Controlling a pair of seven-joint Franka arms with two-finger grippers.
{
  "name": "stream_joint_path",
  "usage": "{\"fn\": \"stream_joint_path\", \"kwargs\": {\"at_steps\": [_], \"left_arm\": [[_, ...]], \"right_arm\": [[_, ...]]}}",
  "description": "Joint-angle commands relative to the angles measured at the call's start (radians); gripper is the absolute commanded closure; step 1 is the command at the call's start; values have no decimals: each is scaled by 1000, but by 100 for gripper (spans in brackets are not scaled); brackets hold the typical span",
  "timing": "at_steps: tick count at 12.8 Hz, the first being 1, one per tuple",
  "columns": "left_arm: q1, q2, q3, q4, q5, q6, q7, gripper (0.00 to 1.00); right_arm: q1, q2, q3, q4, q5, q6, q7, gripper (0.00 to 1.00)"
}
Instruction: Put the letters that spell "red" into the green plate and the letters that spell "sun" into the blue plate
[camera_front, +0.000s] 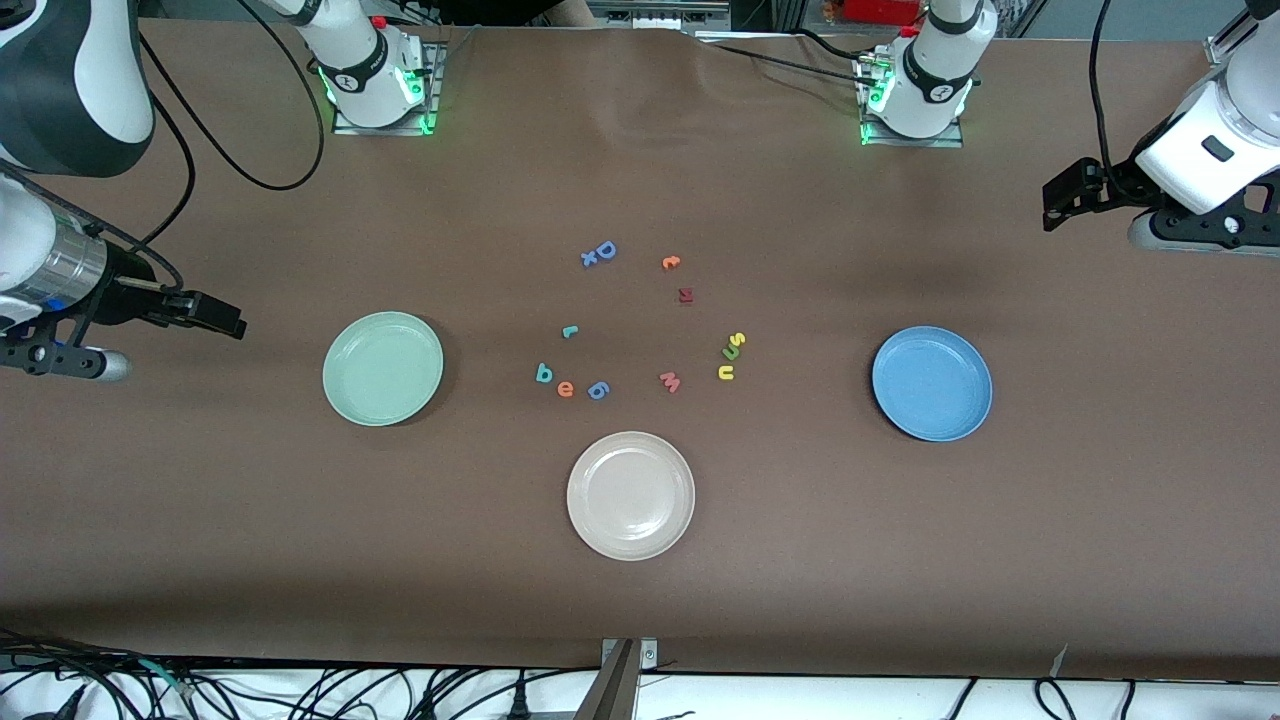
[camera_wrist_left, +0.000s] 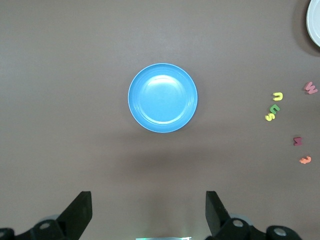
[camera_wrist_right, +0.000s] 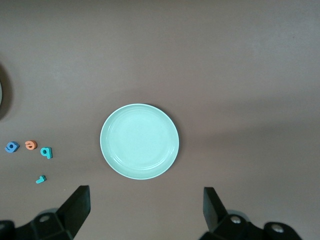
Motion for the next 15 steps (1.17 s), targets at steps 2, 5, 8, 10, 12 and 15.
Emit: {"fn": "stream_joint_path", "kwargs": {"at_steps": [2, 5, 8, 10, 12, 15], "left_arm": [[6, -10, -5, 6, -22, -13, 16, 0], [6, -10, -5, 6, -22, -13, 16, 0], [6, -10, -5, 6, -22, -13, 17, 0], [6, -12, -5, 6, -24, -13, 17, 0], [6, -10, -5, 6, -22, -13, 19, 0], [6, -12, -5, 6, -22, -13, 19, 0]], "right_arm": [[-3, -5, 1, 4, 6, 15, -2, 0], [-8, -5, 1, 4, 8, 15, -5, 0], [-6, -5, 1, 4, 8, 15, -7, 0], [-5, -5, 3, 4, 6, 15, -7, 0], [-12, -5, 1, 4, 8, 15, -16, 0], [-11, -5, 1, 4, 9, 15, -15, 0]]}}
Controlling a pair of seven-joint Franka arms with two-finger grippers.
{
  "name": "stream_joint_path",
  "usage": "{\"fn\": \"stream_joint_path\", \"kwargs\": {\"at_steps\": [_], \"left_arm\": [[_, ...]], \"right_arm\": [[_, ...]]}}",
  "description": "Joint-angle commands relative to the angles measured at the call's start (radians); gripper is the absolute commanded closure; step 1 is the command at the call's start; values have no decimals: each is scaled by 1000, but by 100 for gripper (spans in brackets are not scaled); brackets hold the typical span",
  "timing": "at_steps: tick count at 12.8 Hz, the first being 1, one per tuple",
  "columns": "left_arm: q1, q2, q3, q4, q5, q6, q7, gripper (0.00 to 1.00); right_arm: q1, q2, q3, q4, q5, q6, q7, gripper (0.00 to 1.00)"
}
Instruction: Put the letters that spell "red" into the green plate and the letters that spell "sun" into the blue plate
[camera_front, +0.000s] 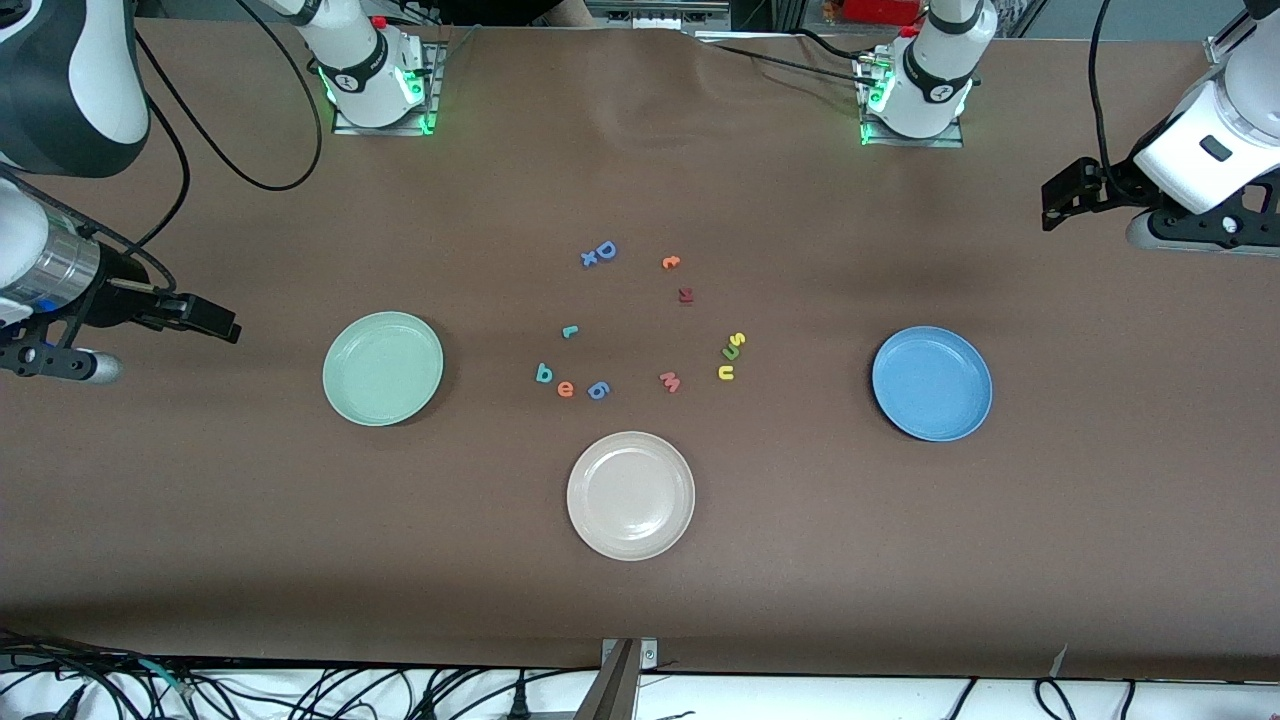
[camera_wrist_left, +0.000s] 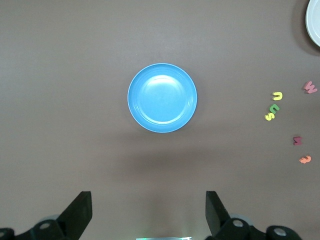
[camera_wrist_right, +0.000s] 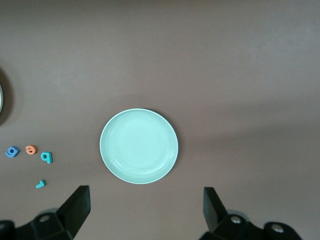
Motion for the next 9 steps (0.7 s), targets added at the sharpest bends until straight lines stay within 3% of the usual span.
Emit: {"fn": "stream_joint_path", "kwargs": {"at_steps": [1, 9], "left_arm": [[6, -12, -4, 6, -22, -14, 17, 0], [6, -12, -4, 6, -22, -16, 19, 0]], "right_arm": [[-6, -5, 3, 4, 8, 0, -13, 0], [-9, -2, 4, 4, 16, 0, -10, 0]]}}
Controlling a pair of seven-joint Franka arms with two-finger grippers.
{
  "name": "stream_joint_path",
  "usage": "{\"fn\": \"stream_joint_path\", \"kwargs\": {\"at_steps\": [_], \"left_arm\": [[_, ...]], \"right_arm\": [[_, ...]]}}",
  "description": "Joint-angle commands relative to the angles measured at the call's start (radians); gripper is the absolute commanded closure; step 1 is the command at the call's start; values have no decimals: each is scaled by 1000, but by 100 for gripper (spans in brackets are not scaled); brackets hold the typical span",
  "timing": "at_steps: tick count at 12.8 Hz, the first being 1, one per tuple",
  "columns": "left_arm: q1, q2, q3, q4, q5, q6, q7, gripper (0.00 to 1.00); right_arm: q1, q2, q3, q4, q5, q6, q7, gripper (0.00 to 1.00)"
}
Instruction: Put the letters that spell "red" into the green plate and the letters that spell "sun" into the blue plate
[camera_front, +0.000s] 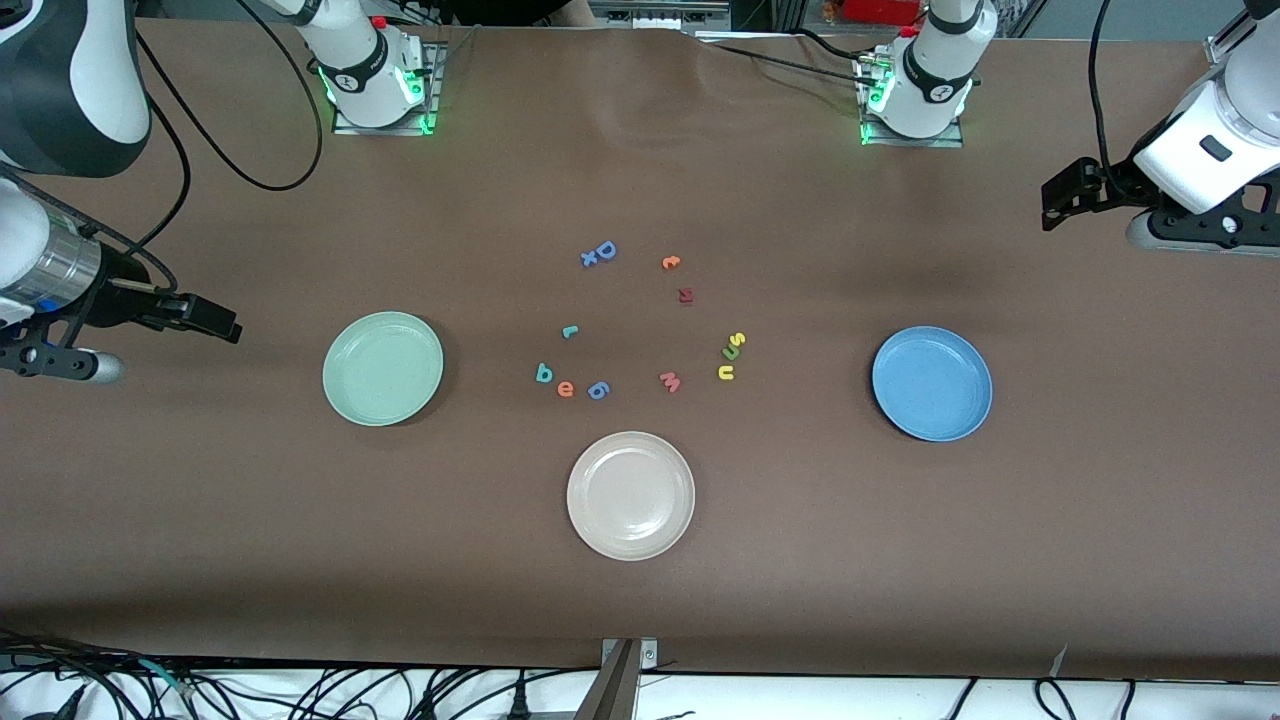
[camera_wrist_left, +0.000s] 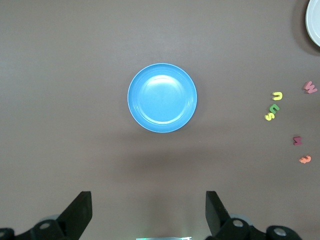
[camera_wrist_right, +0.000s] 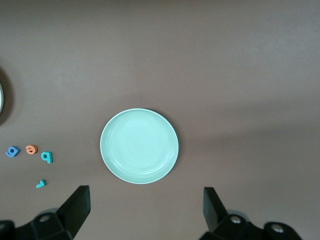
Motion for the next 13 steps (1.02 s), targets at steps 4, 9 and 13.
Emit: {"fn": "stream_joint_path", "kwargs": {"at_steps": [4, 9, 13], "left_arm": [[6, -12, -4, 6, -24, -16, 17, 0], [6, -15, -4, 7, -22, -28, 17, 0], [5, -13, -4, 9, -22, -29, 17, 0]], "right_arm": [[-7, 10, 4, 2, 16, -2, 0, 0], [-1, 36, 2, -1, 5, -13, 2, 0], [4, 36, 4, -5, 5, -14, 2, 0]]}}
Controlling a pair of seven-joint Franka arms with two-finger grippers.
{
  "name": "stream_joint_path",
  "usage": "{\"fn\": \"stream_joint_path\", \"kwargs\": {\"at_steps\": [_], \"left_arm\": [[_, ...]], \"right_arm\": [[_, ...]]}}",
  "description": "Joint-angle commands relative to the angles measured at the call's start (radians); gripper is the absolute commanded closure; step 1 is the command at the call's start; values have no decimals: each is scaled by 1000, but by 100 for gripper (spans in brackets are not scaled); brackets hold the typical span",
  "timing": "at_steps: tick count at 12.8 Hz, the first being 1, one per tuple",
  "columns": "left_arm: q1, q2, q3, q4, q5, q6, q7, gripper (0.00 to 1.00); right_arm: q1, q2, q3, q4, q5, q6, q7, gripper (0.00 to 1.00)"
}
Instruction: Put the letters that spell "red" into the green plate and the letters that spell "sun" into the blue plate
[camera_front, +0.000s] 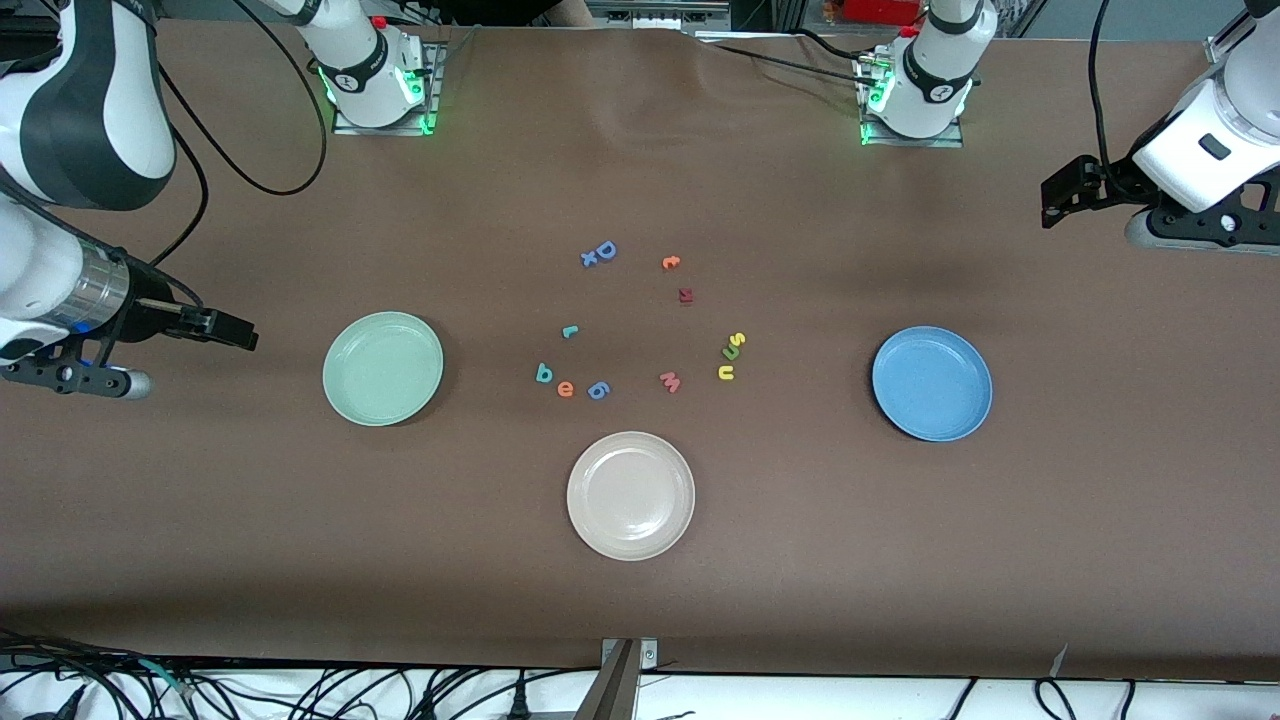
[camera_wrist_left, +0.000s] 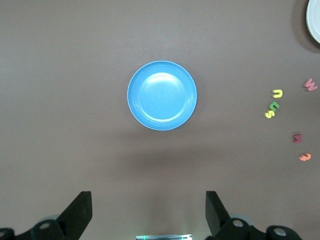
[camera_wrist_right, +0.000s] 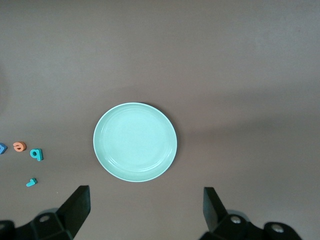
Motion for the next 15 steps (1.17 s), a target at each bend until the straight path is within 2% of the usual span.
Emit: {"fn": "stream_joint_path", "kwargs": {"at_steps": [1, 15], "left_arm": [[5, -12, -4, 10, -22, -19, 17, 0], [6, -12, -16, 11, -22, -22, 17, 0]], "right_arm": [[2, -11, 4, -4, 5, -9, 1, 0], [29, -12, 7, -44, -11, -1, 13, 0]]}}
